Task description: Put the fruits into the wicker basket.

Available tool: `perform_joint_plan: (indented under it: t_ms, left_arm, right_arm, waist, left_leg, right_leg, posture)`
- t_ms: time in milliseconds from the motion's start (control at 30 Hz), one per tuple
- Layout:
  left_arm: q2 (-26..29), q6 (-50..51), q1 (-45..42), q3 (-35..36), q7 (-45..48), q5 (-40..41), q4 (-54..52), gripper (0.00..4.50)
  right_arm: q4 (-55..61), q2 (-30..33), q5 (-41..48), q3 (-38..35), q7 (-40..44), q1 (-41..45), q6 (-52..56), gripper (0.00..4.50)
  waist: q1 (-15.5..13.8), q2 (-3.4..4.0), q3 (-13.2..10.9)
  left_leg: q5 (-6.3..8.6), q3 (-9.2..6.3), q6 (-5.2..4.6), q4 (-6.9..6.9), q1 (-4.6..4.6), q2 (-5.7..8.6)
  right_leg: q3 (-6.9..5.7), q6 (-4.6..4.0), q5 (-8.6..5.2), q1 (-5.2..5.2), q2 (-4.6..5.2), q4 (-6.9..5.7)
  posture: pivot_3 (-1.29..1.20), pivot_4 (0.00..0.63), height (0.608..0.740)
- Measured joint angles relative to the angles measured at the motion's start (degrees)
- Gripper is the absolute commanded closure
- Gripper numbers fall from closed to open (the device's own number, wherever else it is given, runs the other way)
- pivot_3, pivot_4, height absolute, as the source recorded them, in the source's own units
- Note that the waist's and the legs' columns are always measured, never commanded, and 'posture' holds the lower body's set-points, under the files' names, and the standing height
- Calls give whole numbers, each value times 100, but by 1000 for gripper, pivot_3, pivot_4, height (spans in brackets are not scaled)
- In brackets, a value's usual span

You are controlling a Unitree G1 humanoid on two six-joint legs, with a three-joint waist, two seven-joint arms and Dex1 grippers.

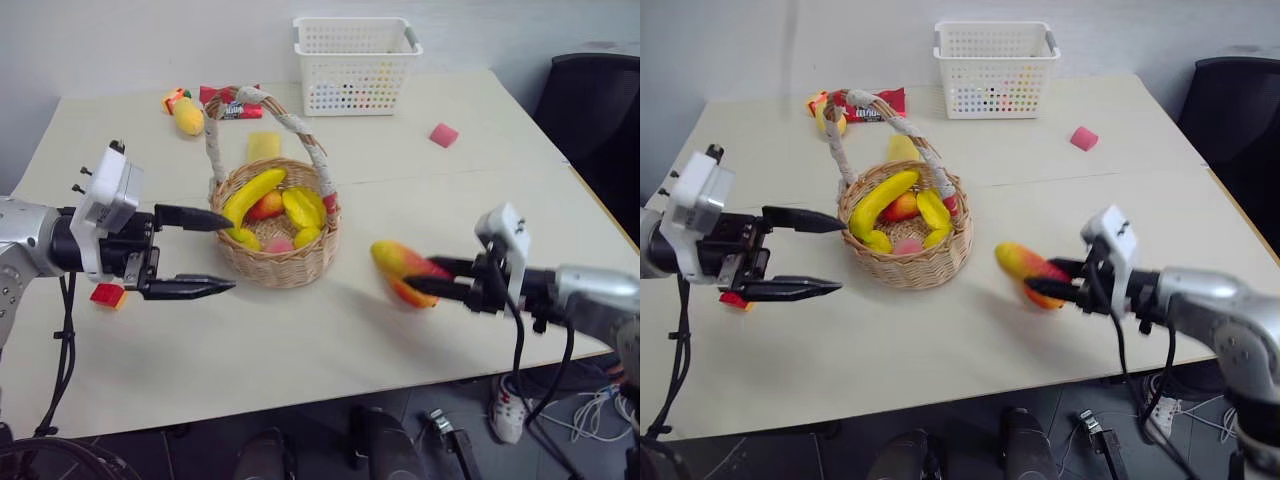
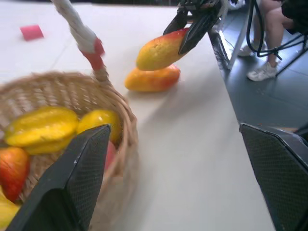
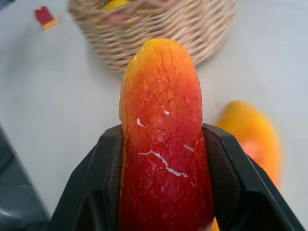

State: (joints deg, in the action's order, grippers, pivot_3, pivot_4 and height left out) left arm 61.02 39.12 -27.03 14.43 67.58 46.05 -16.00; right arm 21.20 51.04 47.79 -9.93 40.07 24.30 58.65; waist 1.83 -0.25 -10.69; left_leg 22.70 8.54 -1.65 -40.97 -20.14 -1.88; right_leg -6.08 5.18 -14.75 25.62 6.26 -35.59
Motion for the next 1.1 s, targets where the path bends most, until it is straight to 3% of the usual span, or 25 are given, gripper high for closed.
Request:
perform_joint_plan:
  t_ms: [133,367,733,967,1100]
  left_arm:
    - [-130,-54,-47,44,-150,-49,52,0]
    - [-234,-100,66,108,-361,-104,-60,0]
    - [-379,-107,451,397,-813,-79,-452,0]
    - [-401,-103,549,485,-1015,-76,-602,0]
    - [-404,-99,520,480,-1055,-49,-603,0]
  right_arm:
    - [-1808,-128,-1184,1016,589,1588,-969,2596]
    - [-4446,-1490,-2568,2325,1882,3918,-2516,2596]
    - [-7442,-3116,-3678,2552,2978,5886,-4273,2596]
    - [-8432,-3773,-3993,2491,3295,6094,-4641,298]
    - [-8477,-3537,-4068,2212,3140,6097,-4786,298]
  waist:
    - [34,8,-5]
    - [93,14,-8]
    - [166,16,-9]
    - [163,17,-10]
    - [143,17,-10]
  left_leg:
    - [0,6,2,4,2,-2]
    - [-2,6,2,3,-29,-3]
    - [-6,-15,-1,-3,-42,-8]
    - [-6,-15,-1,-4,-42,-23]
    - [-6,-20,-1,-4,-45,-21]
  right_leg:
    - [1,-2,-1,7,-2,-5]
    - [-4,-2,-2,35,-1,-5]
    - [-19,-1,-1,36,9,-11]
    - [-18,-1,-1,35,13,-13]
    - [-20,-1,-1,35,19,-13]
  posture:
    - [0,150,740]
    - [0,150,740]
    - [0,150,740]
    - [0,150,740]
    - [0,150,740]
